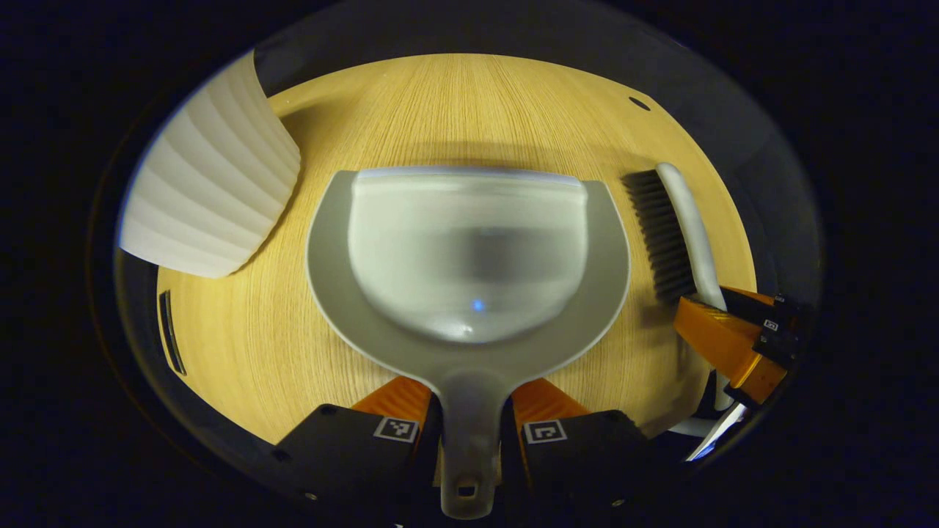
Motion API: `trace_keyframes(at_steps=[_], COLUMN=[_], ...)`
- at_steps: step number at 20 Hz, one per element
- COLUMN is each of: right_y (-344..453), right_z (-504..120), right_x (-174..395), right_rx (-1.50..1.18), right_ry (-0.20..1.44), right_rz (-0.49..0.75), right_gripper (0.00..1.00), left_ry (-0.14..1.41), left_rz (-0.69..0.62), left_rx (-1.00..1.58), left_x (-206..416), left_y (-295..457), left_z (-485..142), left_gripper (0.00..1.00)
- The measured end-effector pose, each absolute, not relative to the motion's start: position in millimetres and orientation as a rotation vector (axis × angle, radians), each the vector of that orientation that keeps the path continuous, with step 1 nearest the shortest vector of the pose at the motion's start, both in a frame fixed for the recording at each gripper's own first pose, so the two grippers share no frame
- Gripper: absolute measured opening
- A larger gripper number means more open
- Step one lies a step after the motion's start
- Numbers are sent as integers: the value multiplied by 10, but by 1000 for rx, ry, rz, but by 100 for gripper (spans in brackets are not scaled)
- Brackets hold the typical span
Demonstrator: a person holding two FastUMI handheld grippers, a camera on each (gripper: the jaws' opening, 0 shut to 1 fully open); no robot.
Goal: Pick up the small broom and dustpan from the desktop, sweep the trash into the dustpan with the broom, and then empty the trash into the garbage bin.
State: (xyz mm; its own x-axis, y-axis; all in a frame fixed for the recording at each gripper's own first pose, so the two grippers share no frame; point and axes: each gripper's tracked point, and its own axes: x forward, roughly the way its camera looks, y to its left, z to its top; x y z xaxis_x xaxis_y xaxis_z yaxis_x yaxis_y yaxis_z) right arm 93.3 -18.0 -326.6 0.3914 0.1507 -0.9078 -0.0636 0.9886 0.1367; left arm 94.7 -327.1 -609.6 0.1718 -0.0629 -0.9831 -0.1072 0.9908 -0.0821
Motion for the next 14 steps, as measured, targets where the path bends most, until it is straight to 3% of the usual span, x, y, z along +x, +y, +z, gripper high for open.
trace_keyframes(at_steps=[1, 2, 6, 14], right_y=[-183, -206, -264, -700], right_z=[-3246, -3213, -2860, -1522], right_x=[933, 930, 1102, 1485], right_rx=[90, 92, 156, 107], right_ry=[1157, 1150, 1016, 597], right_rz=[136, 133, 135, 78], right_gripper=[85, 85, 86, 91], left_ry=[1387, 1374, 1314, 977], left_rz=[41, 40, 22, 48], left_rx=[-128, -116, -68, -34], left_x=[978, 996, 1089, 1675], left_y=[-3258, -3259, -3191, -3022], left_z=[-6098, -6105, -5999, -5197], left_gripper=[41, 61, 95, 98])
